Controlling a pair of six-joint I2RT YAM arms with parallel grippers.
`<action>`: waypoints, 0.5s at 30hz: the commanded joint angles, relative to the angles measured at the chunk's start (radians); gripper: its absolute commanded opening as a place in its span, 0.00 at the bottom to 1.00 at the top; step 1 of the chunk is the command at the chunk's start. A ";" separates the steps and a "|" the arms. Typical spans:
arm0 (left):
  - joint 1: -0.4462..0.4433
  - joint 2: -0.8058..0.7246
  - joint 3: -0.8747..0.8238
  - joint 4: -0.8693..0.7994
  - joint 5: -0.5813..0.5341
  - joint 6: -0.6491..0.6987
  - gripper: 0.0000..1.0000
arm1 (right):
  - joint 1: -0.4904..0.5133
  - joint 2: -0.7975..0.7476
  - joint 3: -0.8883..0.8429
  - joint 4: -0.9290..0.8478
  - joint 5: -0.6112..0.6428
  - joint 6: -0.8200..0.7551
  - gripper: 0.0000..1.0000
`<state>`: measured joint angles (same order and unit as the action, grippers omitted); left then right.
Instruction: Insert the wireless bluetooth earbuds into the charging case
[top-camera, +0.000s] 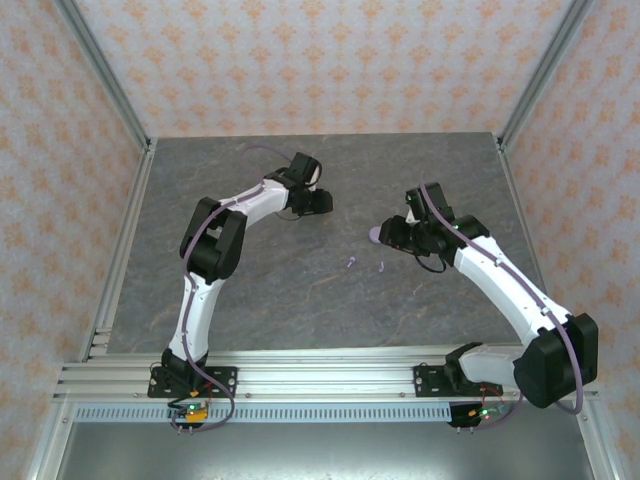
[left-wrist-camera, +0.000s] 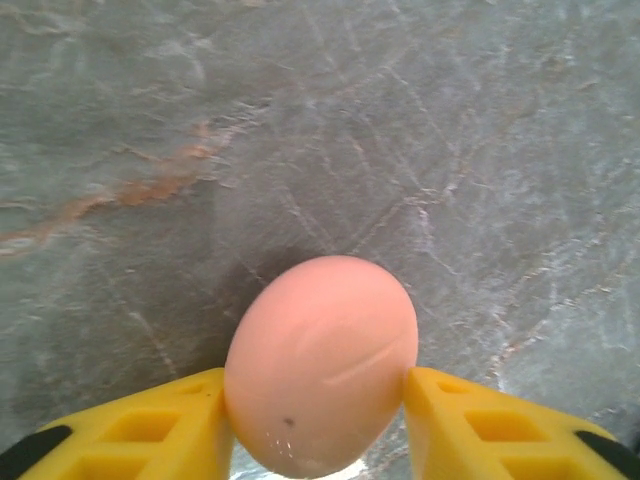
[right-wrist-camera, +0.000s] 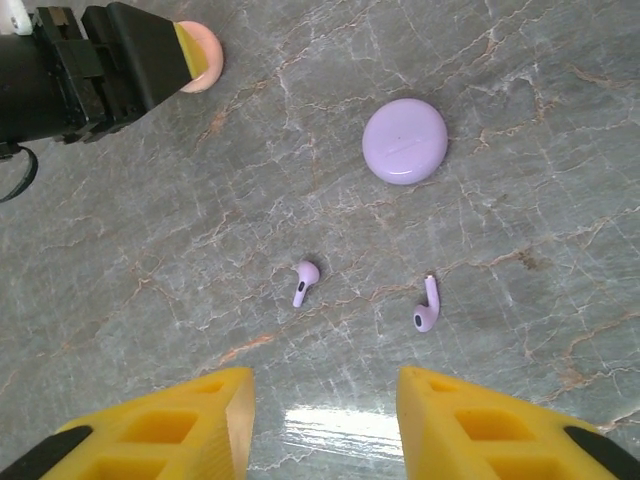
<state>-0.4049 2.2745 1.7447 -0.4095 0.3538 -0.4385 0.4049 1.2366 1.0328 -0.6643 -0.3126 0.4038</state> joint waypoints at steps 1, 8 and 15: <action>0.018 -0.018 0.040 -0.113 -0.107 0.070 0.54 | -0.004 -0.004 -0.007 -0.040 0.047 -0.032 0.45; 0.019 -0.164 -0.039 -0.126 -0.172 0.140 0.61 | -0.003 0.060 0.020 -0.048 0.083 -0.070 0.54; 0.017 -0.419 -0.231 -0.081 -0.122 0.126 0.63 | -0.004 0.187 0.082 -0.029 0.102 -0.139 0.57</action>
<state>-0.3923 1.9770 1.5700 -0.4896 0.2279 -0.3267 0.4049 1.3899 1.0634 -0.6903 -0.2523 0.3172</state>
